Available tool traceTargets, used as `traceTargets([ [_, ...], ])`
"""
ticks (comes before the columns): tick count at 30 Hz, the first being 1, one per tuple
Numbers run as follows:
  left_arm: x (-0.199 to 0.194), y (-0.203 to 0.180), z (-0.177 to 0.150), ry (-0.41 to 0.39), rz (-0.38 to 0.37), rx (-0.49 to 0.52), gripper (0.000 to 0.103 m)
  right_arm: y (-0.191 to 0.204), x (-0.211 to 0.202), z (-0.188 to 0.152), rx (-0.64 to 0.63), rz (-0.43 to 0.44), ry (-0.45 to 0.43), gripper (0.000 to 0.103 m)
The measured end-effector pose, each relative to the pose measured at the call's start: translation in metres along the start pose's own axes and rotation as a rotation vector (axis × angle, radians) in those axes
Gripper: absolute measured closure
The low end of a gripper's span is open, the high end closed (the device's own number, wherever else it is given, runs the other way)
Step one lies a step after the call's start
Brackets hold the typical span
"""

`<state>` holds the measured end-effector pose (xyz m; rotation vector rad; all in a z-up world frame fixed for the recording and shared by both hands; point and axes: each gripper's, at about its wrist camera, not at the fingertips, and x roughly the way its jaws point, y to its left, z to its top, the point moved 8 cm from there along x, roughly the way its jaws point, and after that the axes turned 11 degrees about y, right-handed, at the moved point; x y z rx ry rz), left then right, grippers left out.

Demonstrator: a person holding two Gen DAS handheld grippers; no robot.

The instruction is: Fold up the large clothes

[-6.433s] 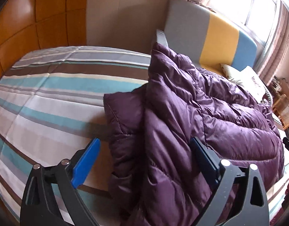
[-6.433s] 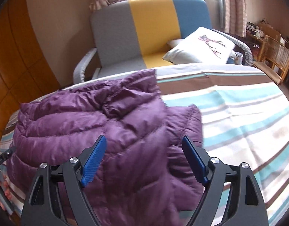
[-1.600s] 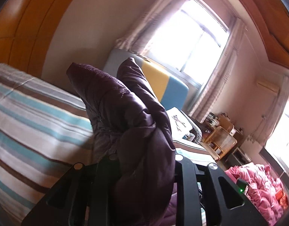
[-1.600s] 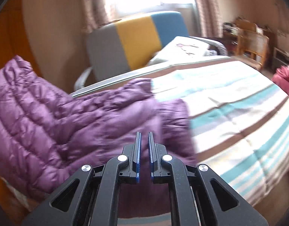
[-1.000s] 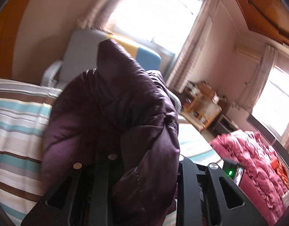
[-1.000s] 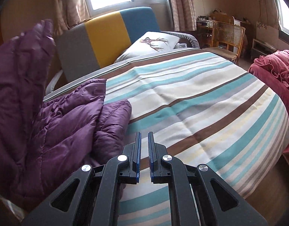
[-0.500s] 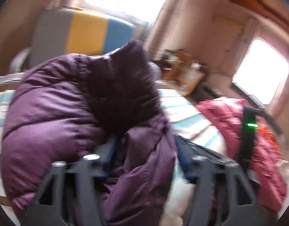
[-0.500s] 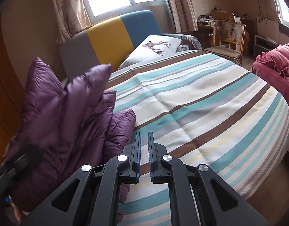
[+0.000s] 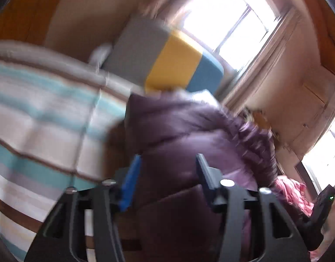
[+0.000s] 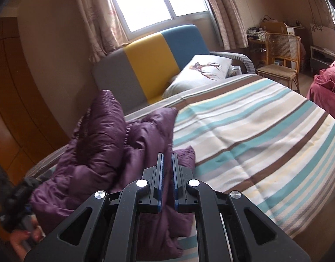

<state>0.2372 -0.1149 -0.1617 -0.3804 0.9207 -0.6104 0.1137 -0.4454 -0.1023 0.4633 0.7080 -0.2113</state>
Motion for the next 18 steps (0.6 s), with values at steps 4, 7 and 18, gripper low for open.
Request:
traceTargets([
  [4,0.011,-0.031,-0.011,0.013,0.03,0.138,0.075,0.01,-0.015,0.008,-0.01,0.029,-0.052,0.096],
  [7,0.024,-0.06,-0.017,0.041,0.077,0.268,0.075,0.02,-0.024,0.017,-0.034,0.07,-0.073,0.096],
  [18,0.054,-0.099,-0.018,0.132,0.167,0.447,0.076,0.005,0.053,0.014,-0.128,-0.136,0.166,0.096],
])
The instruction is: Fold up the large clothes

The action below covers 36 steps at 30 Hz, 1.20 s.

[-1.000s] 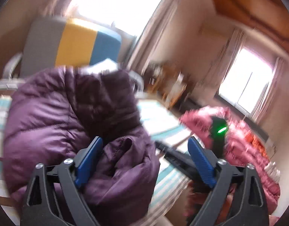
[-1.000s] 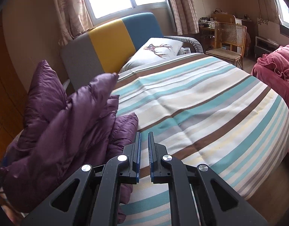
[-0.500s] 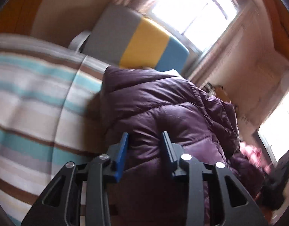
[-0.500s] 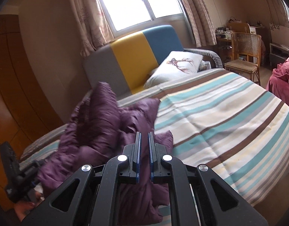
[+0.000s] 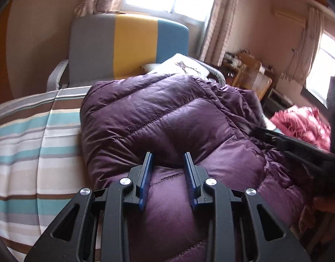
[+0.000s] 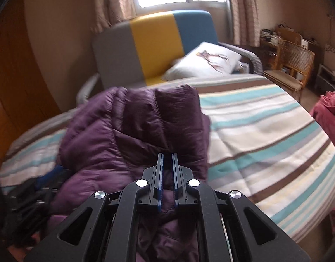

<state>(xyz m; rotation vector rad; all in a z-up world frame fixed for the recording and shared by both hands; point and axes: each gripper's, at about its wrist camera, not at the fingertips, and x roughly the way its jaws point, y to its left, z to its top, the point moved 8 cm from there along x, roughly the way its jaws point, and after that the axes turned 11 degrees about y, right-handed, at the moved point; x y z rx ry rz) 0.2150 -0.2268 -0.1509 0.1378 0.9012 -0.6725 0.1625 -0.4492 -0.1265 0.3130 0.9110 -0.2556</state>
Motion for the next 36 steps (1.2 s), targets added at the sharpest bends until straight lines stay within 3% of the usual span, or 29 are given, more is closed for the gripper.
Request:
traceTargets([
  [3,0.006,-0.013,0.005,0.026,0.008,0.036,0.076,-0.021,0.027,-0.017,0.049,-0.03,0.066,0.096],
  [7,0.024,-0.025,0.011,0.069,-0.003,0.08,0.076,-0.037,0.053,-0.037,0.131,0.016,0.087,0.096],
  [11,0.03,-0.029,0.007,0.067,0.01,0.099,0.076,-0.034,0.055,-0.04,0.09,-0.048,0.064,0.096],
  [19,0.025,-0.03,0.004,0.058,0.009,0.093,0.075,-0.033,0.05,-0.038,0.066,-0.061,0.069,0.096],
  [23,0.024,-0.033,0.002,0.061,0.049,0.121,0.075,-0.034,0.033,-0.026,0.064,-0.038,0.066,0.096],
  [26,0.025,-0.032,0.002,0.071,0.041,0.112,0.075,-0.035,-0.007,-0.011,0.104,0.038,-0.026,0.096],
  [29,0.026,-0.032,0.001,0.068,0.049,0.105,0.075,-0.025,-0.028,0.011,0.074,0.047,-0.07,0.096],
  [31,0.026,-0.032,0.001,0.063,0.057,0.1,0.075,-0.015,-0.021,0.023,0.054,0.064,-0.039,0.096],
  [33,0.026,-0.032,0.0,0.061,0.057,0.09,0.075,-0.007,0.004,0.03,0.015,0.028,0.027,0.096],
  [36,0.027,-0.032,0.0,0.061,0.057,0.09,0.075,-0.008,0.043,0.025,0.03,0.031,0.119,0.096],
])
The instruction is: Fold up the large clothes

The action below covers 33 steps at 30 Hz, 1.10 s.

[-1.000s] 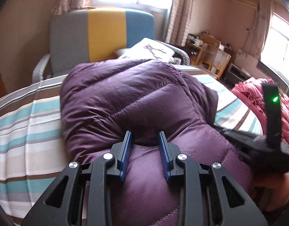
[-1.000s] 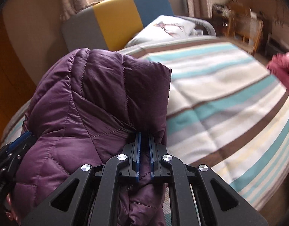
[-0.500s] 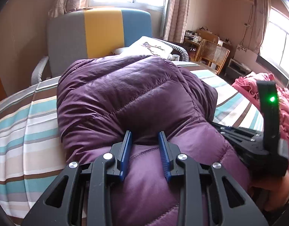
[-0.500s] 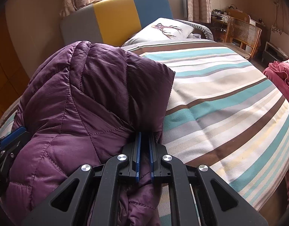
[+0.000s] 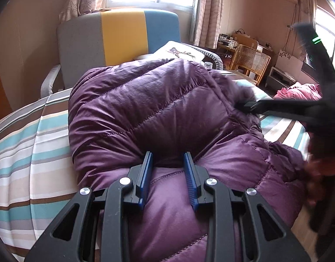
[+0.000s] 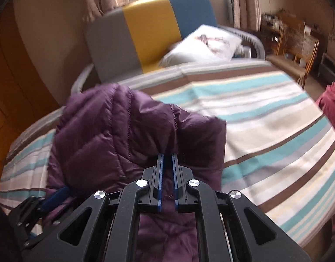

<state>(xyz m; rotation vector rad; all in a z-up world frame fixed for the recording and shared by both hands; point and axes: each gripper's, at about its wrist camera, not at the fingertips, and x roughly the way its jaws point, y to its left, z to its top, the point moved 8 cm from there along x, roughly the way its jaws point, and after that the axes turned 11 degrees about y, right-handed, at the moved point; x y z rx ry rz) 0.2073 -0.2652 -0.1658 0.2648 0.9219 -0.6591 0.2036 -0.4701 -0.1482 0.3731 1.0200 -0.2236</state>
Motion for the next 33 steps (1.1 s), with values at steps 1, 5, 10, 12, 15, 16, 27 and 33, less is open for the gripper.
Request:
traceTargets([
  [1,0.0,0.0,0.0,-0.001,-0.004,0.001,0.075,-0.004,0.012,-0.002,0.006,-0.009,0.024,0.096],
  [5,-0.003,0.001,0.002,0.001,-0.042,-0.015,0.073,-0.013,0.031,-0.014,0.041,0.023,0.011,0.098],
  [10,-0.011,0.024,0.032,0.0,-0.075,-0.134,0.073,-0.012,0.024,-0.029,0.019,-0.034,-0.033,0.098],
  [12,-0.005,0.037,0.047,0.002,-0.026,-0.161,0.067,-0.015,0.023,-0.032,0.037,-0.025,-0.042,0.098],
  [15,0.018,0.046,0.059,0.048,0.035,-0.143,0.06,-0.014,0.023,-0.036,0.039,-0.022,-0.044,0.098],
  [16,0.024,0.049,0.062,0.057,0.046,-0.141,0.058,-0.012,0.024,-0.037,0.032,-0.025,-0.04,0.098],
  [27,0.061,0.053,0.051,0.137,0.062,-0.097,0.057,-0.017,0.035,-0.029,0.007,0.009,-0.06,0.099],
  [33,0.003,0.039,0.022,0.031,0.039,-0.077,0.034,-0.019,-0.004,-0.038,0.013,0.059,-0.1,0.099],
])
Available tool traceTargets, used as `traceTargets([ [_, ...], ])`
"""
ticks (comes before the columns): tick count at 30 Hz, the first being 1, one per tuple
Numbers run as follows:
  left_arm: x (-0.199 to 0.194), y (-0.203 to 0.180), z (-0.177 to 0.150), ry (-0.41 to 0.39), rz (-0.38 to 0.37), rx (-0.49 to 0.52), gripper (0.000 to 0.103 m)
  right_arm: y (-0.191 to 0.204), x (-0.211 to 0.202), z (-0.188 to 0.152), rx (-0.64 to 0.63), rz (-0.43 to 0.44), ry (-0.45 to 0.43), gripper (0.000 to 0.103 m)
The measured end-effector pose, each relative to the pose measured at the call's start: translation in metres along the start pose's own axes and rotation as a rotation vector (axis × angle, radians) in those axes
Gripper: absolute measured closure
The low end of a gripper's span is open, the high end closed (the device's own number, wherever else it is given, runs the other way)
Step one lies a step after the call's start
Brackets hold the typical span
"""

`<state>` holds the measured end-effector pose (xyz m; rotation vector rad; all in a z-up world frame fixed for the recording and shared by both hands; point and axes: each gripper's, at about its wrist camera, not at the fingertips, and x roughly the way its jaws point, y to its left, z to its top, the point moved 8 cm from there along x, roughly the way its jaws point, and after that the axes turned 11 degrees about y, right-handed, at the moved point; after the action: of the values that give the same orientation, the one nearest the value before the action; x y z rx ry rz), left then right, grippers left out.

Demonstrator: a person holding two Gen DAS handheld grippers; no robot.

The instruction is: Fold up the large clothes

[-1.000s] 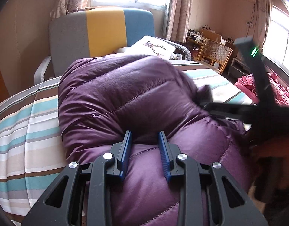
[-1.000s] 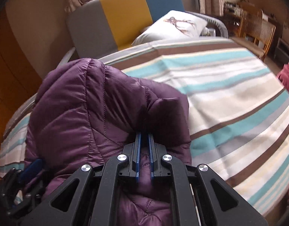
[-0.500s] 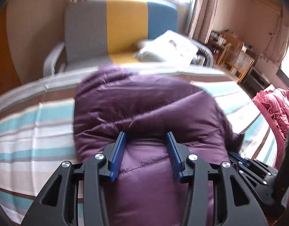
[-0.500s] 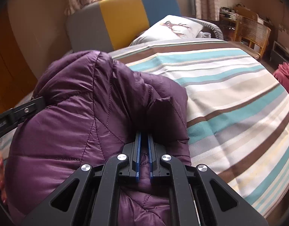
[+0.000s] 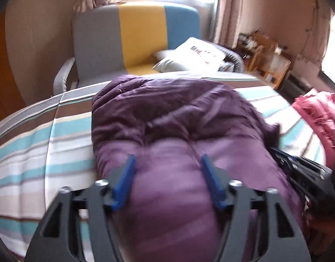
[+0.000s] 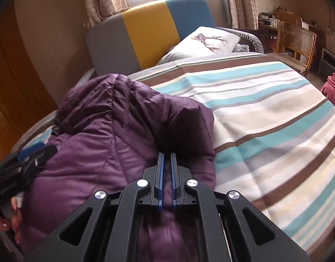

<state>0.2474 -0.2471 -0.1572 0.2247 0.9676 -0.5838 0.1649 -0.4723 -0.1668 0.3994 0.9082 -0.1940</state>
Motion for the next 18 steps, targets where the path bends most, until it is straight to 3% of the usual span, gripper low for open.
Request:
traceTargets([
  [5,-0.028,-0.02,-0.029,-0.038,-0.031,0.056,0.033,0.01,-0.027,-0.014,-0.017,0.036,-0.01,0.099],
  [10,-0.005,-0.028,-0.033,-0.007,0.014,0.121,0.022,-0.005,0.005,-0.022,0.013,-0.024,0.043,0.099],
  [12,0.006,-0.029,-0.031,0.016,0.02,0.129,0.022,-0.014,0.02,-0.021,0.009,-0.069,0.054,0.099],
  [18,0.008,-0.025,-0.031,0.028,0.018,0.121,0.022,-0.017,0.018,-0.014,0.002,-0.075,0.081,0.099],
])
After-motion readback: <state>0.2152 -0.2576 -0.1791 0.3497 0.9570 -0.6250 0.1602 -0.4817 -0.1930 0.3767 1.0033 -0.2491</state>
